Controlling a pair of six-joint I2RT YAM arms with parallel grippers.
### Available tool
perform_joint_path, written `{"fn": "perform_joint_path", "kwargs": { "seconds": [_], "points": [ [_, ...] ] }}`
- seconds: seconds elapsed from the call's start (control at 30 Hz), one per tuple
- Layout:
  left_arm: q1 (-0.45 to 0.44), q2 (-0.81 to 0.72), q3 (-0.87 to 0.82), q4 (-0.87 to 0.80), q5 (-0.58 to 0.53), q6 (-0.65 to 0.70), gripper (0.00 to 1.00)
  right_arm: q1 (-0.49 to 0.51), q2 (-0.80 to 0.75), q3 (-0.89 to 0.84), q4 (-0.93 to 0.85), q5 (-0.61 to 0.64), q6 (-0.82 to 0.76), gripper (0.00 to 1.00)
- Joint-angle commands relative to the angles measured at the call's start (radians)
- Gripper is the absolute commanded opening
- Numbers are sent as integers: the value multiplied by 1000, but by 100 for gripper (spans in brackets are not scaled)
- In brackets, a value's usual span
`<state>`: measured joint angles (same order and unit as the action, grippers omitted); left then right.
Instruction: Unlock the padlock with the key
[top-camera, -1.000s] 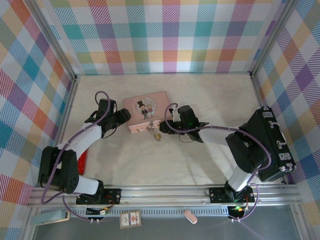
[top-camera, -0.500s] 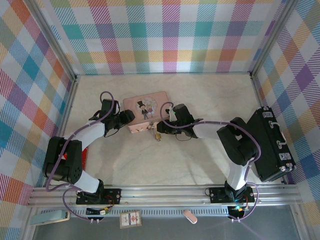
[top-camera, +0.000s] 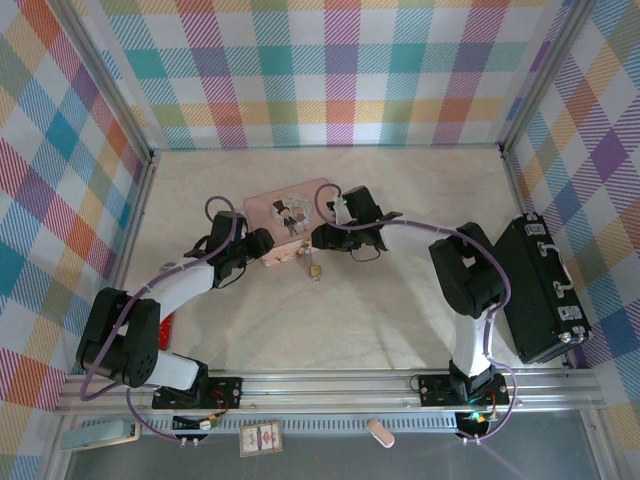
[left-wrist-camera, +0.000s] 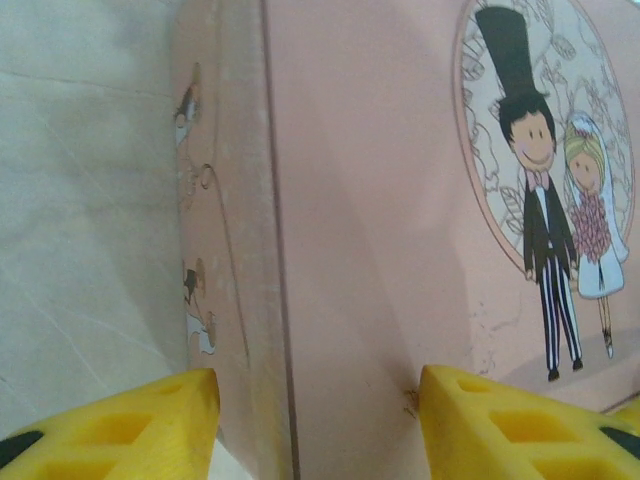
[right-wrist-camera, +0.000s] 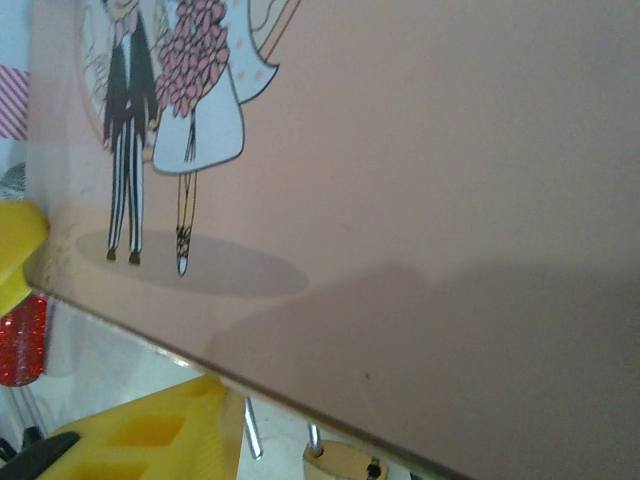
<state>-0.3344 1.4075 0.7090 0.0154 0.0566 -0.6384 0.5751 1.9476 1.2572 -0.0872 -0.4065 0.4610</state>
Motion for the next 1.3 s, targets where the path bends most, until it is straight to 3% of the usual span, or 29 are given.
{"fn": "perform_joint_path", "kwargs": {
  "seconds": [0.0, 0.23, 0.37, 0.67, 1.0, 1.27],
  "points": [
    [-90, -8, -50, -108, -86, -60, 54, -15, 11, 59, -91, -7, -89, 46],
    [-152, -70, -42, -178, -219, -86, 54, -55, -20, -16, -40, -59, -23, 46],
    [-154, -50, -8, -188, -208, -53, 54, -51, -39, -132, 111, -138, 93, 46],
    [-160, 2, -14, -130, -176, -87, 54, -34, -48, -319, 464, -171, 251, 45],
    [-161, -5, -20, -130, -182, -95, 53, 19, -8, -324, 539, -124, 237, 43],
    [-163, -21, -28, -135, -186, -100, 53, 29, 8, -331, 538, -65, 262, 34]
  ]
}}
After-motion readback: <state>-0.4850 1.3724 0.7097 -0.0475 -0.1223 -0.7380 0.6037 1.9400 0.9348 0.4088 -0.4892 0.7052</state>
